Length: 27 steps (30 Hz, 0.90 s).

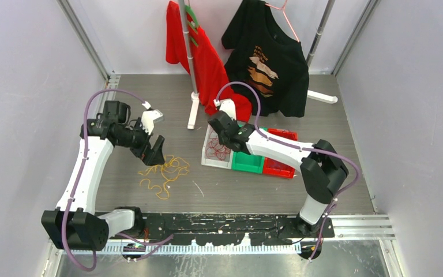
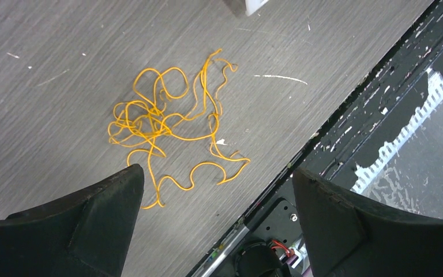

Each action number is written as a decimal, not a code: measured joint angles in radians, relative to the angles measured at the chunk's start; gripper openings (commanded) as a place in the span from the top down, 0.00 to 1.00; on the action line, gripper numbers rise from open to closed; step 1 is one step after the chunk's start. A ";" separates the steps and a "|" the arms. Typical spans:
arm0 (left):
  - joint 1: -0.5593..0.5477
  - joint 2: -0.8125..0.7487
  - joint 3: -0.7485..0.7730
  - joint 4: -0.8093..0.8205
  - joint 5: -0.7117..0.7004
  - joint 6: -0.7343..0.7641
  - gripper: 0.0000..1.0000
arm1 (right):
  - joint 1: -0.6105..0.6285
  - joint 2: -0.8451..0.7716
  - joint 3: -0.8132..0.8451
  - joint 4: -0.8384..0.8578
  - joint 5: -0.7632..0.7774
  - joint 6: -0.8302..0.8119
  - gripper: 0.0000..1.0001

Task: Untangle the cables
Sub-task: Place the cable in the bin.

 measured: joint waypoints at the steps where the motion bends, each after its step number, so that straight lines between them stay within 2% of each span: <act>1: 0.002 0.009 0.011 0.000 0.000 0.000 0.00 | -0.003 0.008 0.005 -0.023 0.001 0.006 0.99; 6: 0.003 0.011 0.026 -0.003 0.000 0.018 0.01 | -0.010 0.045 0.052 -0.133 -0.011 0.031 0.99; 13: 0.004 0.003 0.026 -0.002 -0.011 0.019 0.01 | -0.011 0.080 0.086 -0.221 -0.106 0.049 0.99; 23: 0.009 -0.006 0.026 -0.001 -0.008 0.020 0.01 | -0.012 0.210 0.241 -0.358 -0.126 0.043 0.99; 24: 0.011 -0.010 0.026 0.000 -0.005 0.021 0.01 | -0.014 0.225 0.257 -0.367 -0.126 0.043 0.97; 27: 0.013 -0.018 0.027 -0.002 -0.005 0.025 0.01 | -0.022 0.280 0.311 -0.381 -0.125 0.035 0.79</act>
